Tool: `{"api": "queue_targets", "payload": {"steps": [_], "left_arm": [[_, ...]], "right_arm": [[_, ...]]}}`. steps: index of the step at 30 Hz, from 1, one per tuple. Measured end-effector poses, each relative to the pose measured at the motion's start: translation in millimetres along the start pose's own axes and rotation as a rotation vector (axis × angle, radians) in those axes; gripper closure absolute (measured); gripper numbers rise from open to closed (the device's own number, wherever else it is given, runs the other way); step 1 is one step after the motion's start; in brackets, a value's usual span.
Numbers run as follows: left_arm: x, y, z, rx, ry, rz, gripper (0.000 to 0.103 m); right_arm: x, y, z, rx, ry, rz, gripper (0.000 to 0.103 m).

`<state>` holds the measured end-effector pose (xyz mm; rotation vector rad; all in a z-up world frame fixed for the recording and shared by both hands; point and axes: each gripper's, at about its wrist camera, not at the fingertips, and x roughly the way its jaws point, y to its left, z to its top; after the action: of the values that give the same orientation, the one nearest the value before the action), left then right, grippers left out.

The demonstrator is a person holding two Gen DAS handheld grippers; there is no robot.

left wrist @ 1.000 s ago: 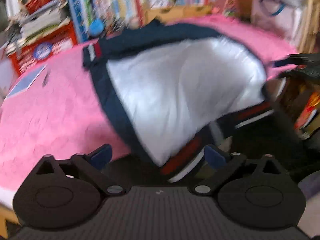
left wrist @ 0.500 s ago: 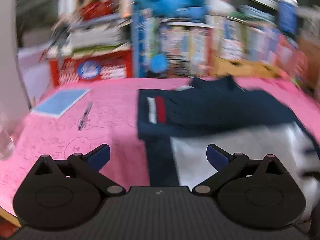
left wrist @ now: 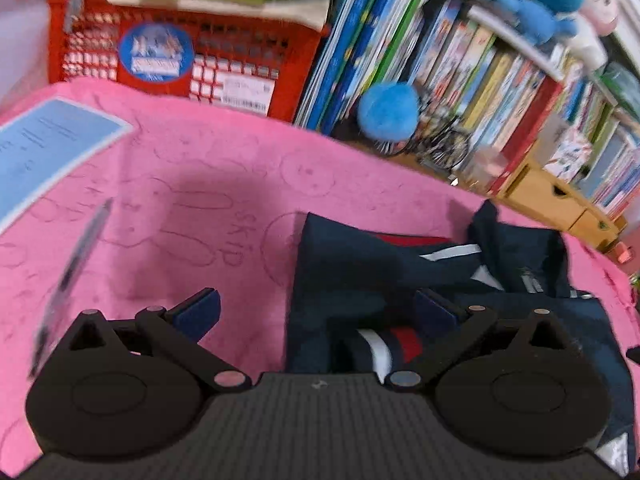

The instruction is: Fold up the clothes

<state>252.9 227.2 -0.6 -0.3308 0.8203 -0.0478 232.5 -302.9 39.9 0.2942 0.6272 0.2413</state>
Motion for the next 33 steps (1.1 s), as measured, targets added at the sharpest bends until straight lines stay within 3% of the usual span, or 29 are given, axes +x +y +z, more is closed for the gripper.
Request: {"api": "queue_targets", "payload": {"steps": [3, 6, 12, 13, 14, 16, 17, 18, 21, 23, 25, 26, 28, 29, 30, 31, 32, 33], "left_arm": [[16.3, 1.1, 4.8, 0.029, 0.018, -0.026, 0.0], [22.7, -3.1, 3.8, 0.104, 0.01, -0.072, 0.0], [34.8, -9.7, 2.1, 0.203, -0.037, -0.132, 0.0], [36.1, -11.8, 1.9, 0.209, -0.044, -0.128, 0.001], [37.7, -15.1, 1.2, 0.217, -0.05, -0.112, 0.002], [39.1, -26.5, -3.2, 0.257, -0.06, -0.025, 0.015], [38.6, -31.2, -5.6, 0.272, -0.066, 0.013, 0.032], [37.1, -34.5, -7.7, 0.276, -0.074, 0.038, 0.05], [33.1, -30.5, -5.4, 0.212, -0.076, 0.076, 0.076], [31.2, -21.1, -1.1, 0.139, -0.067, 0.072, 0.086], [31.5, -13.4, 2.1, 0.097, -0.057, 0.006, 0.093], [34.1, -10.0, 3.2, 0.089, -0.053, -0.051, 0.086], [39.2, -3.1, 5.4, 0.073, -0.046, -0.166, 0.052], [41.1, -3.8, 5.5, 0.08, -0.044, -0.193, 0.013], [42.1, -9.2, 4.3, 0.106, -0.046, -0.184, 0.001], [43.2, -14.6, 3.2, 0.132, -0.047, -0.174, 0.004], [44.2, -20.0, 2.0, 0.158, -0.048, -0.165, 0.021], [44.1, -26.3, -0.6, 0.195, -0.055, -0.123, 0.053]], "right_arm": [[30.9, -12.4, 6.4, 0.069, 0.036, 0.04, 0.005], [49.9, -21.8, 12.5, 0.136, 0.048, 0.109, 0.013], [61.7, -12.6, 14.2, 0.061, 0.037, 0.149, 0.019], [62.5, -10.8, 14.2, 0.057, 0.042, 0.145, 0.026], [63.2, -9.2, 14.4, 0.055, 0.047, 0.14, 0.042], [64.7, -6.2, 14.6, 0.051, 0.057, 0.131, 0.065], [65.5, -4.6, 14.2, 0.047, 0.062, 0.133, 0.072], [66.2, -3.1, 13.6, 0.042, 0.066, 0.137, 0.074], [68.1, 0.3, 12.4, 0.037, 0.077, 0.149, 0.079], [68.2, 0.7, 12.5, 0.04, 0.08, 0.15, 0.08], [69.8, -1.5, 13.7, 0.059, 0.083, 0.158, 0.078], [70.7, -2.8, 14.3, 0.07, 0.085, 0.162, 0.073], [74.9, -7.4, 17.1, 0.112, 0.09, 0.211, 0.058], [77.1, -9.8, 18.5, 0.135, 0.092, 0.238, 0.055], [78.6, -9.8, 19.1, 0.147, 0.092, 0.242, 0.056], [78.3, -6.6, 18.6, 0.135, 0.089, 0.218, 0.065], [77.7, -2.7, 17.9, 0.118, 0.086, 0.189, 0.079], [76.1, 3.4, 16.1, 0.085, 0.085, 0.16, 0.086]]}}
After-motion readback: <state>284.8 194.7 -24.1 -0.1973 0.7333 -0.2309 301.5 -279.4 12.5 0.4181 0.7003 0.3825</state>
